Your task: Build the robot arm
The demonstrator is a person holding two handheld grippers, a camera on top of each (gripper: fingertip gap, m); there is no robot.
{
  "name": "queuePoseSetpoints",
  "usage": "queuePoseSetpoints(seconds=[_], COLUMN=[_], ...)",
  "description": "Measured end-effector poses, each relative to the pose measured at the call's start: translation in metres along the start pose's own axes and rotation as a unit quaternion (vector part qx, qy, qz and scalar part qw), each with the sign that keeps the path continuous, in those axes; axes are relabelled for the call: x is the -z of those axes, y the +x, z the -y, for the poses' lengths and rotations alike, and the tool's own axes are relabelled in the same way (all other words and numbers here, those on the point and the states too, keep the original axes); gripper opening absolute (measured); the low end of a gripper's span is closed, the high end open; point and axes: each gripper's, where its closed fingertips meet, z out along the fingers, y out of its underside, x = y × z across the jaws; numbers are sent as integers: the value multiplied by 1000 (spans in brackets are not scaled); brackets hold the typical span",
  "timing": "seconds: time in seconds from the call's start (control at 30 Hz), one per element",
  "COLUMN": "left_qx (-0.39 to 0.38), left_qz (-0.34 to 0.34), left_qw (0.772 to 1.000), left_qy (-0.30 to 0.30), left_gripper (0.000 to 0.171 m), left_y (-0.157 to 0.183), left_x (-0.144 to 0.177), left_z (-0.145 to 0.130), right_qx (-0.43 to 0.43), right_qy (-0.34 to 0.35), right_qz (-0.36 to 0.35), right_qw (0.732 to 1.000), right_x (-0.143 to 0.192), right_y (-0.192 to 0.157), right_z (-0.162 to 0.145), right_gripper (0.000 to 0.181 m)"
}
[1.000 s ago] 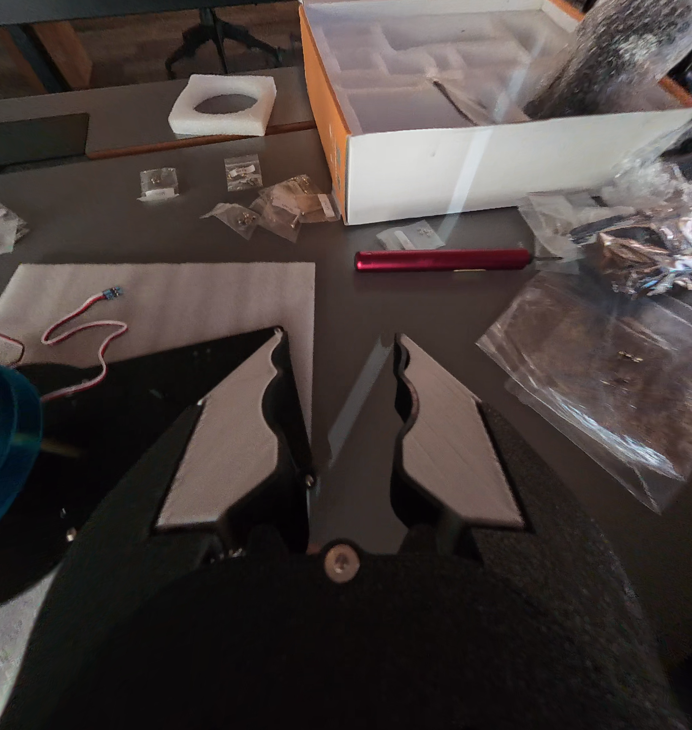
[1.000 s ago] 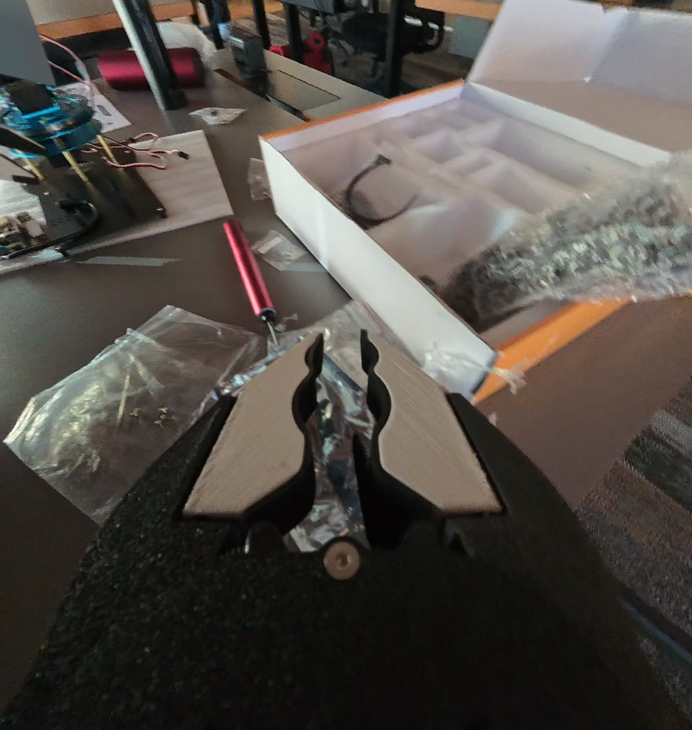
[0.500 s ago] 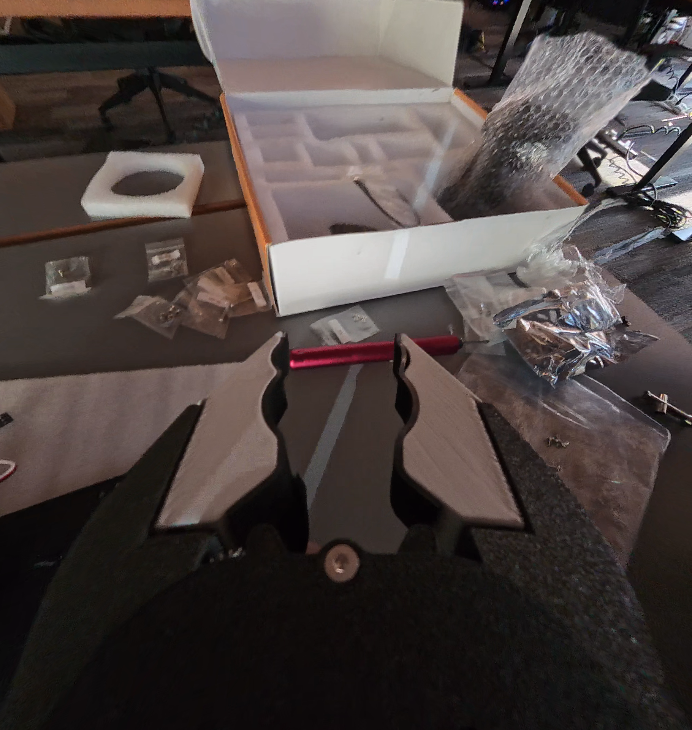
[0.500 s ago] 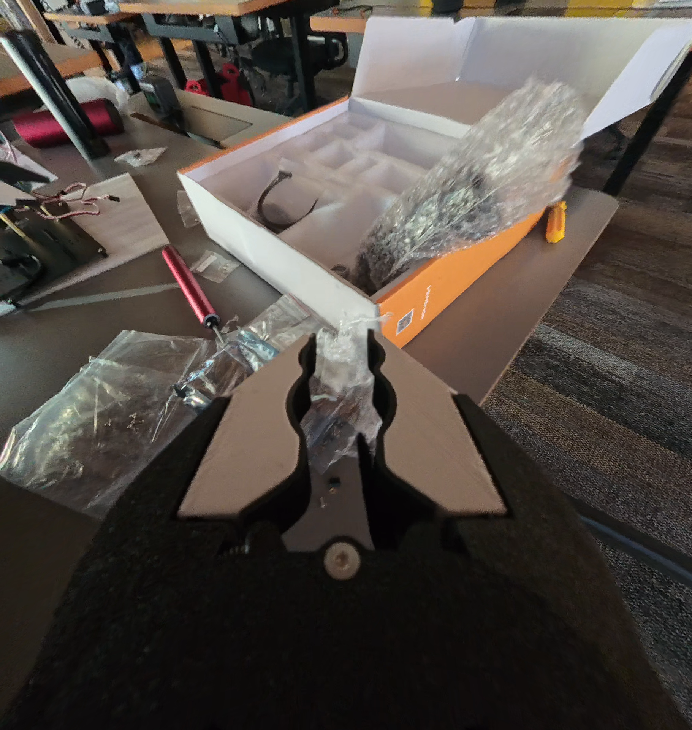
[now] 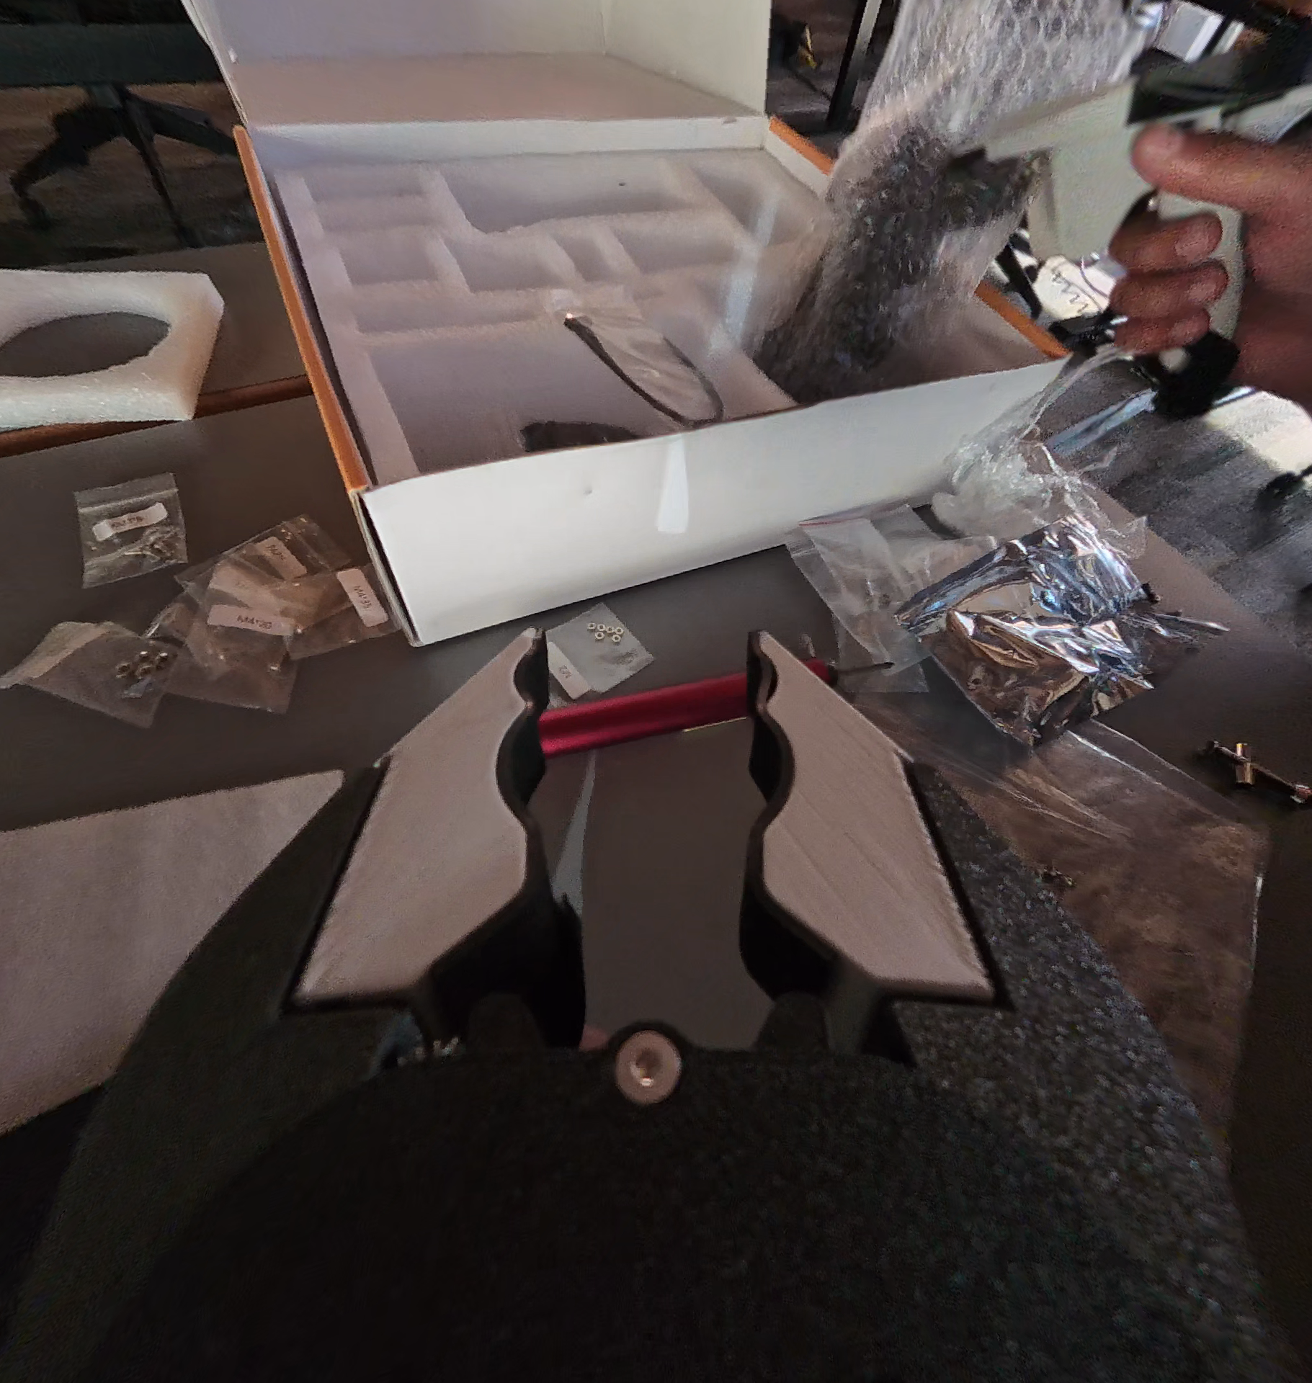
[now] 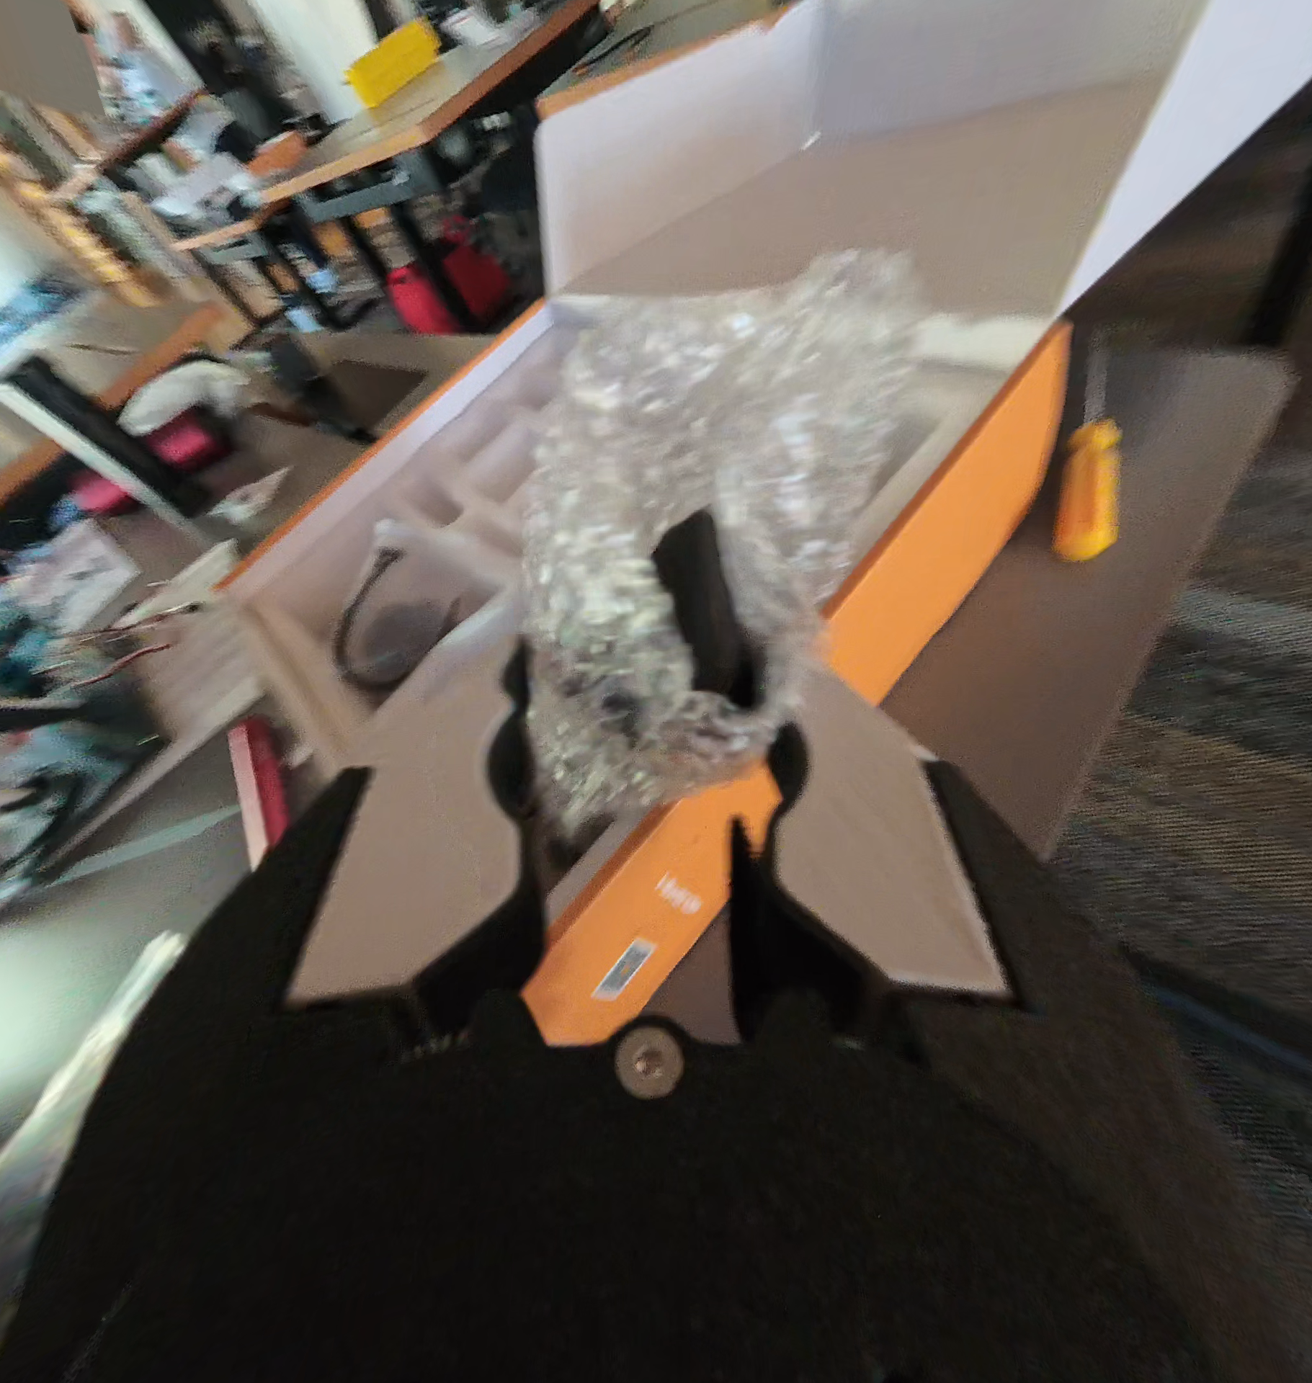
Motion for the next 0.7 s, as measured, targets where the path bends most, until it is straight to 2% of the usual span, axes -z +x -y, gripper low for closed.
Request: queuePoseSetpoints(seconds=[0.03, 0.13, 0.27, 0.5, 0.6, 0.7], left_qx=[0, 4, 2, -9, -24, -26], left_qz=[-4, -20, -39, -60, -57, -57], left_qw=[1000, 1000, 999, 998, 998, 998], left_qy=[-6, -12, -15, 11, 23, 23], left_gripper=[52, 52, 52, 52, 52, 52], left_y=[-2, -8, -14, -11, -10, -9], left_x=[-5, -17, -24, -25, -26, -28], left_z=[0, 6, 13, 20, 20, 16], right_qx=[19, 82, 144, 55, 52, 90], right_qy=[14, 27, 2, 44, 52, 53], right_qz=[-19, -11, 39, 202, 196, 149], right_qw=[1000, 996, 989, 977, 978, 983], right_x=[-3, -15, -29, -9, -7, -11], right_y=[4, -8, -36, -72, -70, -60], right_z=[10, 40, 73, 142, 162, 181], right_gripper=[33, 0, 0, 0, 0, 0])
